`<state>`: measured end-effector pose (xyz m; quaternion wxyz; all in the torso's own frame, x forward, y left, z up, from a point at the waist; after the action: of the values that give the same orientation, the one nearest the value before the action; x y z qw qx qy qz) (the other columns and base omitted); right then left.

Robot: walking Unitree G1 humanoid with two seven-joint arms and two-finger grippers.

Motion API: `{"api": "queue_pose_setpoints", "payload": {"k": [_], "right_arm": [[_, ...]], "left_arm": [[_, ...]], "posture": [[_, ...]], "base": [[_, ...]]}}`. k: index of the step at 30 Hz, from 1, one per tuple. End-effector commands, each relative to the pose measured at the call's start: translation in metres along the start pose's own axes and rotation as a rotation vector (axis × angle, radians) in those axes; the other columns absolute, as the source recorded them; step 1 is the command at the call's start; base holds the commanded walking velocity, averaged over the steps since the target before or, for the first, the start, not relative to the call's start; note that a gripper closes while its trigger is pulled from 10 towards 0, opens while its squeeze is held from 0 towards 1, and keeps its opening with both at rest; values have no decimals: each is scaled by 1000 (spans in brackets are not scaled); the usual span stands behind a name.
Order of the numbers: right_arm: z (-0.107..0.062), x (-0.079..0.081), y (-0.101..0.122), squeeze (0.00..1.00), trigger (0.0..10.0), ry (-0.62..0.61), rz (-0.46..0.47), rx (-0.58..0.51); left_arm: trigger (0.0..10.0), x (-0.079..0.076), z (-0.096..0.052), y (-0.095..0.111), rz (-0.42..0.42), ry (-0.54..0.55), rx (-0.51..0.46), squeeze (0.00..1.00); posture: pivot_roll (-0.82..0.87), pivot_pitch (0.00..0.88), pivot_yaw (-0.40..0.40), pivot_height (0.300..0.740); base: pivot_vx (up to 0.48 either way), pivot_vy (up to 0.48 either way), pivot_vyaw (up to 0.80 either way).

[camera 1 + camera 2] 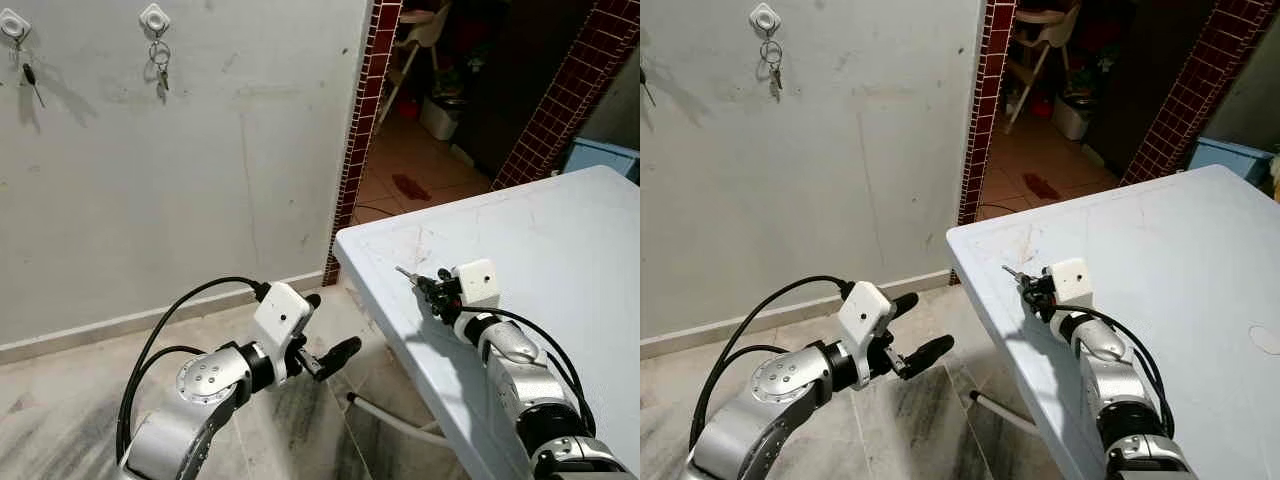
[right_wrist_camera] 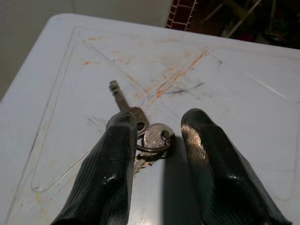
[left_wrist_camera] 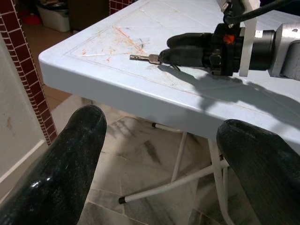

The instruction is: Hang keys on a hook

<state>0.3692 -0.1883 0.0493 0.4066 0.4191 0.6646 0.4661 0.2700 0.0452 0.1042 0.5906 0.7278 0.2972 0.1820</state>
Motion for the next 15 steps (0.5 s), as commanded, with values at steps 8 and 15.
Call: {"api": "queue_pose_setpoints", "payload": {"k": [8, 15], "right_arm": [[0, 4, -2, 184, 10000, 19, -21, 8], [-1, 2, -4, 0, 0, 20, -9, 11]], "left_arm": [[10000, -4, -1, 6, 5, -17, -14, 0], [10000, -3, -2, 5, 7, -17, -14, 0]], "posture": [[175, 43, -85, 740], [174, 38, -84, 740]], "base": [[0, 0, 0], [0, 0, 0]]}}
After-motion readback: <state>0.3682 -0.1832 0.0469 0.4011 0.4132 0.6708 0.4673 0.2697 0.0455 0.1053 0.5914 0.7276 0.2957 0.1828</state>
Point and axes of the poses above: a point about 5 cm out from each wrist's last joint towards the gripper, its own z axis pointing out of the wrist towards the gripper, its own y axis along the axis of the wrist's last joint, x = y × z, the point moved 5 cm from there along z, pointing out of the wrist towards the gripper, and after that the axes turned 2 degrees about -z, right-handed, at the moved point
